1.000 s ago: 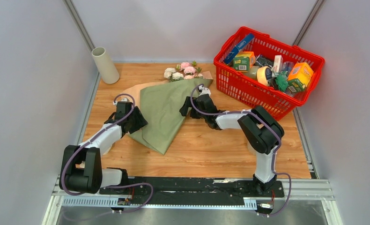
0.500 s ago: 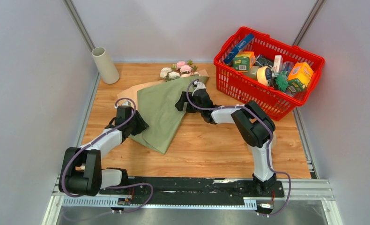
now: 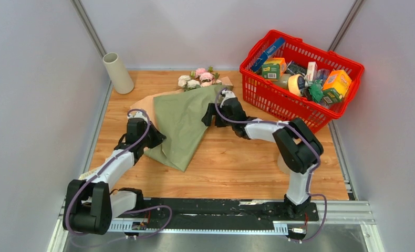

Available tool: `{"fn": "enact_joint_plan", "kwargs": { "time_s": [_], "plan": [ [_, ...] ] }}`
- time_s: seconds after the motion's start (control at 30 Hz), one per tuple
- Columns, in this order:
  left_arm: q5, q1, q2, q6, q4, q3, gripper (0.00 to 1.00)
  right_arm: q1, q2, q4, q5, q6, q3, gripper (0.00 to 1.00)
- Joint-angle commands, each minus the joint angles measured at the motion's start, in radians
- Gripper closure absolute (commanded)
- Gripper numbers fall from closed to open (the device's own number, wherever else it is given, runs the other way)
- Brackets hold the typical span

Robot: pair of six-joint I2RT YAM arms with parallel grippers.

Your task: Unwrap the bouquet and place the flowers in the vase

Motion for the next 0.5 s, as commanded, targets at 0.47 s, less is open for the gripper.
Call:
{"fn": "enact_joint_plan", "kwargs": {
  "time_s": [0.47],
  "plan": [
    [0.254,-0.196,-0.179,0.047,0.207,-0.039,0.95,0.003,-0.775,-0.126,0.052,-0.124,-0.261,0.11]
  ]
}}
